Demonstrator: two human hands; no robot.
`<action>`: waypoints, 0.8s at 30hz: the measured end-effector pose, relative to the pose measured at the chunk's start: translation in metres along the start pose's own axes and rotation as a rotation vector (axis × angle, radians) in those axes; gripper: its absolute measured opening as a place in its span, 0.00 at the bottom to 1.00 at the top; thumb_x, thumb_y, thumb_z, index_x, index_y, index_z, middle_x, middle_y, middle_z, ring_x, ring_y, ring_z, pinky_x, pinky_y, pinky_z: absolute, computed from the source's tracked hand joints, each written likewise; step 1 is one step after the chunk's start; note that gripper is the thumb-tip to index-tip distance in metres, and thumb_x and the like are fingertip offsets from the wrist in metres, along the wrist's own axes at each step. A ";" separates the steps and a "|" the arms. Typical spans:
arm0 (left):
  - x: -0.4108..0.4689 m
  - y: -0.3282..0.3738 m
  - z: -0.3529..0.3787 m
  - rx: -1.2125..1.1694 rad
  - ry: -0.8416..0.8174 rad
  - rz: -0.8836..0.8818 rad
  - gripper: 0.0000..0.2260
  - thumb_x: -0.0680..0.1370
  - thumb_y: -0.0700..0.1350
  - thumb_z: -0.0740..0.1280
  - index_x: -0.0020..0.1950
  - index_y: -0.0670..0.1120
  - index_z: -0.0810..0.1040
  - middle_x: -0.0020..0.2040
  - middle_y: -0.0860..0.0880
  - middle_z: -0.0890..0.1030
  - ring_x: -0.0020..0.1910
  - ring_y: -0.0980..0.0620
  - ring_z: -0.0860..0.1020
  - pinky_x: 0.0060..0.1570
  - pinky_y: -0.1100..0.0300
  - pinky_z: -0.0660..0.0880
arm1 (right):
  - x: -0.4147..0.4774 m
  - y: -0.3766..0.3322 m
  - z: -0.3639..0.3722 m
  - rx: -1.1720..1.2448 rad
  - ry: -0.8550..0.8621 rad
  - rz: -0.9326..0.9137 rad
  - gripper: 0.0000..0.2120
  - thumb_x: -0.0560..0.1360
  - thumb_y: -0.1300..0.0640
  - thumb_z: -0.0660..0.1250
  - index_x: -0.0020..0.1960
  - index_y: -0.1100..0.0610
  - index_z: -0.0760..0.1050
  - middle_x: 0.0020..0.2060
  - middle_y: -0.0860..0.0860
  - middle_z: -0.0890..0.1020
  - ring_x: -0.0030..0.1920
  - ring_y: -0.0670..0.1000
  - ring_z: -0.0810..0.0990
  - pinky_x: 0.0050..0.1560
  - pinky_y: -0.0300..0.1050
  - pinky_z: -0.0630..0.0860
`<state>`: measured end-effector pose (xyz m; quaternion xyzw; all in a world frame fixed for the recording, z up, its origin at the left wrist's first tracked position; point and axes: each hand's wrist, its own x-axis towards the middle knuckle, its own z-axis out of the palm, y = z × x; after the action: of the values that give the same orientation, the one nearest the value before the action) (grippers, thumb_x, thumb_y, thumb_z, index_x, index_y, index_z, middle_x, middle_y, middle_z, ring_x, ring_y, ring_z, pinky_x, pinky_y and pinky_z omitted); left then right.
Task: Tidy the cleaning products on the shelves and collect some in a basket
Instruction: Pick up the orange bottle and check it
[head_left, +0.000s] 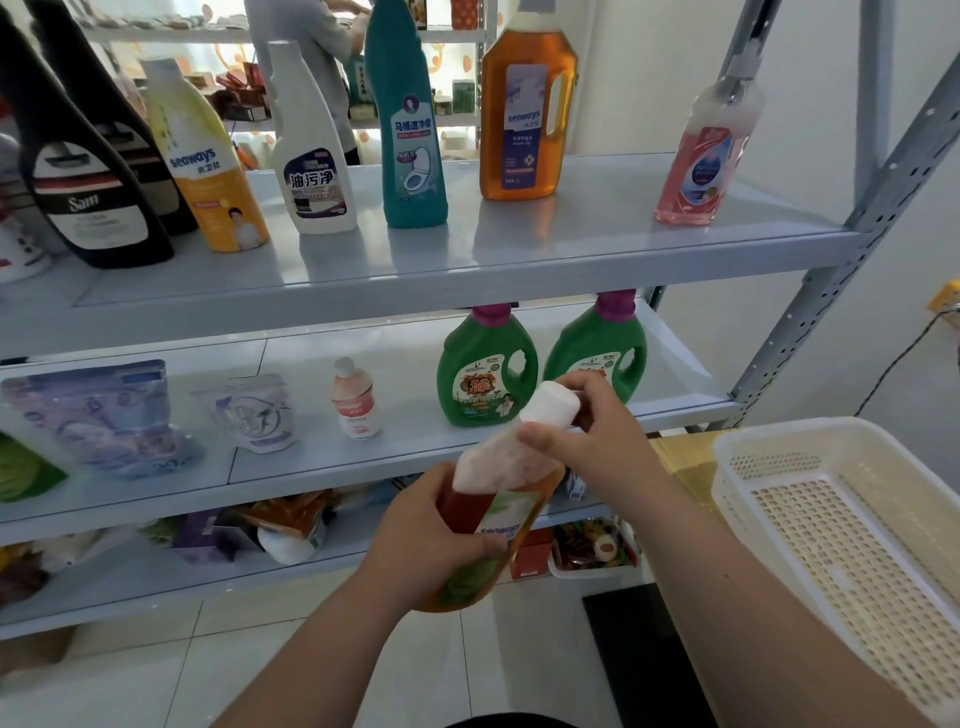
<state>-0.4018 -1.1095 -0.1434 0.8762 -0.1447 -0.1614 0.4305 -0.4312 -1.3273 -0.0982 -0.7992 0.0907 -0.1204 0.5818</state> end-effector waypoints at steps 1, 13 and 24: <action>-0.001 0.002 -0.003 0.017 -0.018 0.016 0.29 0.59 0.61 0.82 0.51 0.73 0.68 0.49 0.70 0.76 0.47 0.69 0.74 0.39 0.73 0.67 | 0.000 -0.001 -0.002 -0.042 -0.051 -0.019 0.24 0.69 0.40 0.77 0.61 0.33 0.71 0.60 0.41 0.77 0.55 0.42 0.80 0.45 0.36 0.79; 0.007 -0.009 -0.030 0.290 0.005 0.199 0.28 0.60 0.63 0.79 0.56 0.68 0.73 0.47 0.68 0.79 0.47 0.70 0.75 0.42 0.74 0.67 | 0.016 -0.016 -0.026 -0.832 -0.318 -0.438 0.21 0.77 0.34 0.53 0.59 0.45 0.71 0.52 0.42 0.76 0.47 0.46 0.77 0.44 0.42 0.74; 0.008 -0.029 -0.039 0.286 -0.012 0.157 0.30 0.58 0.67 0.74 0.58 0.68 0.71 0.45 0.70 0.76 0.45 0.71 0.74 0.40 0.75 0.65 | 0.012 -0.009 0.004 -0.812 -0.395 -0.580 0.16 0.83 0.46 0.54 0.60 0.54 0.74 0.53 0.49 0.77 0.44 0.51 0.78 0.40 0.45 0.75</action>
<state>-0.3754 -1.0678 -0.1452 0.9136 -0.2367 -0.1100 0.3116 -0.4184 -1.3248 -0.0897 -0.9596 -0.2057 -0.0790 0.1749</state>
